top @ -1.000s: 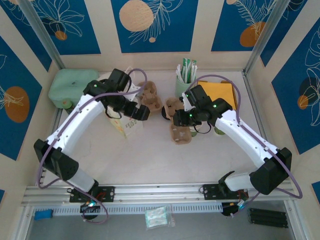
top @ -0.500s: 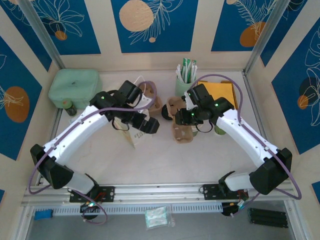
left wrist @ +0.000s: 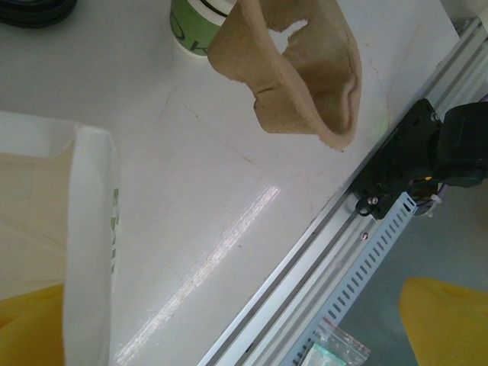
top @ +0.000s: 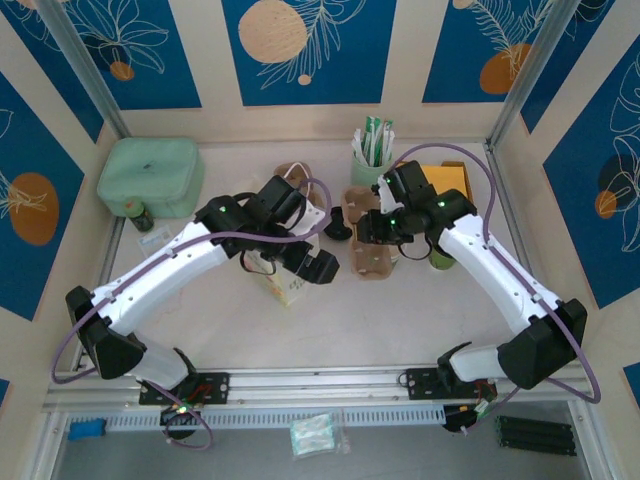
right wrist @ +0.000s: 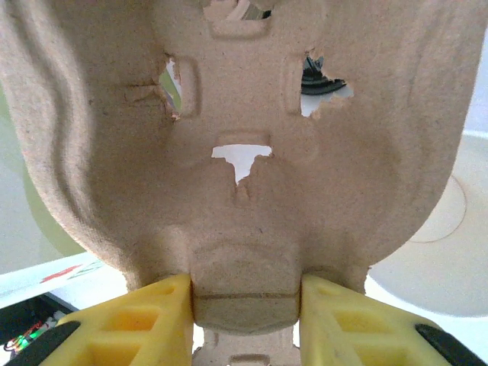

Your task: Pack the takeout coffee

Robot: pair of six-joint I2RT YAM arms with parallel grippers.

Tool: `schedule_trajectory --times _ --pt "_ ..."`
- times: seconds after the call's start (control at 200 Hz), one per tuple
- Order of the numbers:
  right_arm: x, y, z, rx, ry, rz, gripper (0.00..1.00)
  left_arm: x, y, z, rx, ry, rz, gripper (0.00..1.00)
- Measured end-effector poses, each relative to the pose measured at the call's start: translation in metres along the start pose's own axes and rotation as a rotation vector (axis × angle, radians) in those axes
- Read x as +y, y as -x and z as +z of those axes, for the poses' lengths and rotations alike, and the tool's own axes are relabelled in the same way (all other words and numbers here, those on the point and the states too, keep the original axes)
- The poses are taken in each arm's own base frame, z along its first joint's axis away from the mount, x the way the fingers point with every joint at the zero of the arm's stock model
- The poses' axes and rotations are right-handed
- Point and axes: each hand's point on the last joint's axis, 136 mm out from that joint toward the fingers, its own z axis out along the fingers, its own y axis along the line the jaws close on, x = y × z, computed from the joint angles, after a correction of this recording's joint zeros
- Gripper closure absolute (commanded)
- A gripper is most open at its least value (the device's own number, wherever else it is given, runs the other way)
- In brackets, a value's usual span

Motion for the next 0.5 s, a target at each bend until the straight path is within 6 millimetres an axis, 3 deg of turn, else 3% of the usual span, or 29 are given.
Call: schedule_trajectory --times 0.295,0.5 --pt "0.010 0.022 -0.029 -0.067 0.017 -0.009 0.64 0.004 0.029 -0.025 -0.126 0.082 0.009 0.01" --pt "0.027 0.045 -0.066 -0.155 0.049 -0.027 0.64 0.005 0.050 -0.074 -0.313 0.152 0.014 0.01"
